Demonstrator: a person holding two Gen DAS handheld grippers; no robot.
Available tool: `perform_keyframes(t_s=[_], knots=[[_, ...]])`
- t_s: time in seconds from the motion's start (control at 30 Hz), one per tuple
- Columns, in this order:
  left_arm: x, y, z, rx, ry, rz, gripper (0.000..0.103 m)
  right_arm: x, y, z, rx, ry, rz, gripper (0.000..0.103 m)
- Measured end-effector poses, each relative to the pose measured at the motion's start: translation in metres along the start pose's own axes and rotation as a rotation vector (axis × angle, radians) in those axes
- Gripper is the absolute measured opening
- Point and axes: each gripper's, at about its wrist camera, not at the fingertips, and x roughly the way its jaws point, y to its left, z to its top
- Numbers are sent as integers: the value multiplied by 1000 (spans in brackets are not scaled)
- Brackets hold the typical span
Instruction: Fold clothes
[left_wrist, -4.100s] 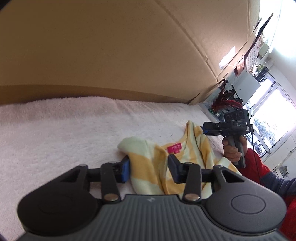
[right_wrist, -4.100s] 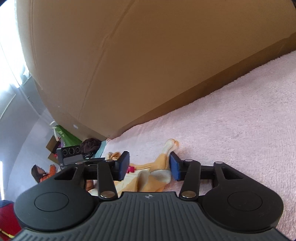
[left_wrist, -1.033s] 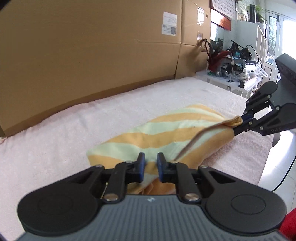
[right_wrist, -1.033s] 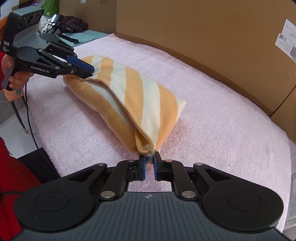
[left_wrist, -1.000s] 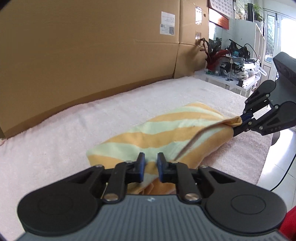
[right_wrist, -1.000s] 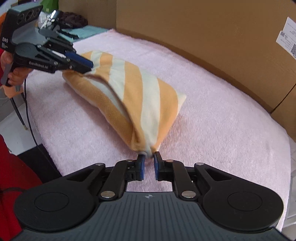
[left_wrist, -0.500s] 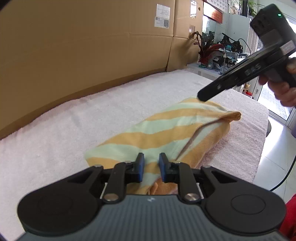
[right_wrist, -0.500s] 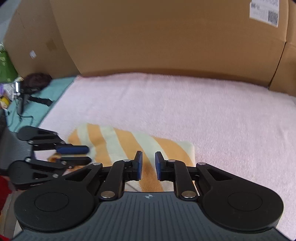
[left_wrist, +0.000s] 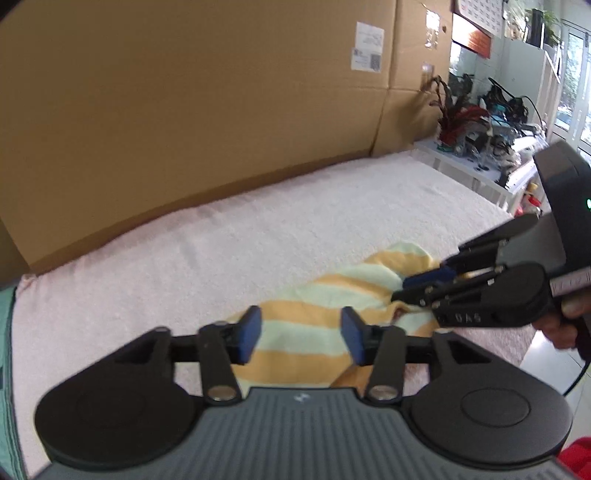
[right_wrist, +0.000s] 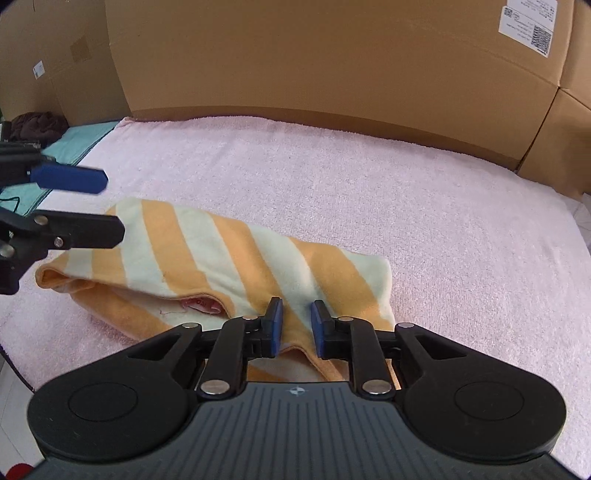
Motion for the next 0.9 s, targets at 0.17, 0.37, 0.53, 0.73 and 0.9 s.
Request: perform_keyframes(t_s=[0.17,0.37,0.53,0.73,0.9], knots=[[47,-3,-20,-48,114,72,67,-6,-1,-6,32,-35,-12,18],[47,0,-42,-88,54,101,72,-36,-15,1,126,-80,28,23],[51,-9,-38,-52,56,124,72,-49,-7,10,153,-133,81,22],[50,1,-46,-12,19,74,76,-28,6,-6,93,-131,81,21],[54,15,-53,-59,-4,18,86,-22,16,-24,-3,-165,50,21]])
